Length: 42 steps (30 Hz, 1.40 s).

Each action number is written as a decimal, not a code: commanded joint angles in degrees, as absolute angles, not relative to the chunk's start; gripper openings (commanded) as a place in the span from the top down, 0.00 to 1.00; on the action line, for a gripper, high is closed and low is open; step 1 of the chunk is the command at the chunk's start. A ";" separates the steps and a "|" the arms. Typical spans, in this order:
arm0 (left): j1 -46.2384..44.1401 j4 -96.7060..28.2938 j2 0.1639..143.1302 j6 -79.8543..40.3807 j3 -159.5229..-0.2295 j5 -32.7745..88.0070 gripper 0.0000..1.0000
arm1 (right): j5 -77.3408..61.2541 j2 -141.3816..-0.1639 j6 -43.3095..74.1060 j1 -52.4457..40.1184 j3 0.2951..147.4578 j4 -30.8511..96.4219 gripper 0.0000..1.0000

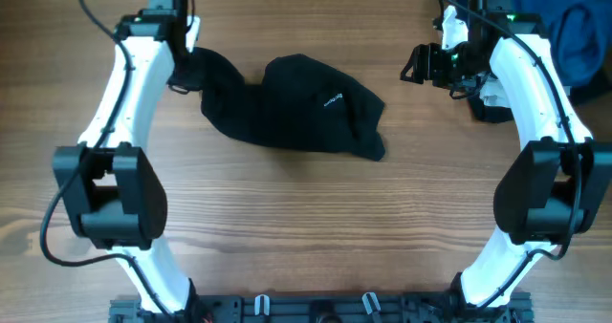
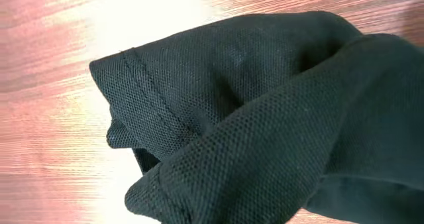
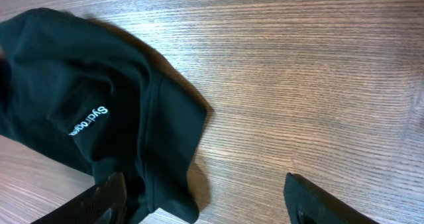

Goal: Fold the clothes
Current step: 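Bring the left gripper back right, bunching the shirt in the center, then grasp the bunched shirt's right end with the right gripper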

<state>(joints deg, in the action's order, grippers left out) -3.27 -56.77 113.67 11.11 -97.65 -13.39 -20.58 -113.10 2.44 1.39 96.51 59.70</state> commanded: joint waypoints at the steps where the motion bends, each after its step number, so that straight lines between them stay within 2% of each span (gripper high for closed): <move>1: -2.37 -56.60 109.32 11.55 -98.06 -19.77 0.96 | -21.52 -111.53 1.52 1.21 97.91 59.75 0.23; 5: 0.69 -56.36 108.31 9.82 -98.06 -33.74 0.96 | -21.52 -111.53 1.56 1.21 97.91 59.61 0.22; 8: 2.02 -56.14 108.31 9.65 -98.06 -33.65 0.96 | -21.50 -111.53 1.50 1.19 97.91 59.75 0.22; 12: -0.99 -56.10 108.31 10.31 -98.06 -24.62 0.96 | -21.50 -111.53 1.50 1.19 97.91 59.86 0.22; 19: -7.42 -57.63 108.68 10.28 -96.07 0.34 0.96 | -21.50 -111.53 1.43 1.19 97.91 60.38 0.22; 25: -12.05 -54.39 110.24 10.28 -88.55 8.08 0.96 | -21.50 -111.53 1.23 1.19 97.91 60.84 0.21; 26: -12.40 -54.35 110.59 10.28 -87.99 11.05 0.90 | -21.52 -111.53 1.26 1.21 97.91 60.77 0.21; 27: -12.97 -54.19 110.93 10.26 -87.64 14.96 0.65 | -21.52 -111.53 1.26 1.19 97.91 60.73 0.21; 29: -14.04 -53.78 111.02 10.26 -87.64 21.06 0.00 | -22.17 -111.53 1.21 1.19 97.91 60.73 0.21; 34: -18.50 -52.69 111.07 10.26 -87.64 24.23 0.00 | -28.62 -111.55 -0.99 0.27 95.98 59.70 0.20; 38: -23.05 -51.20 113.03 10.26 -87.64 24.64 0.00 | -33.58 -111.55 -1.37 0.08 88.77 54.72 0.20; 42: -22.50 -51.44 111.83 9.87 -87.85 23.51 0.02 | -38.17 -111.55 -1.30 0.08 82.70 48.29 0.20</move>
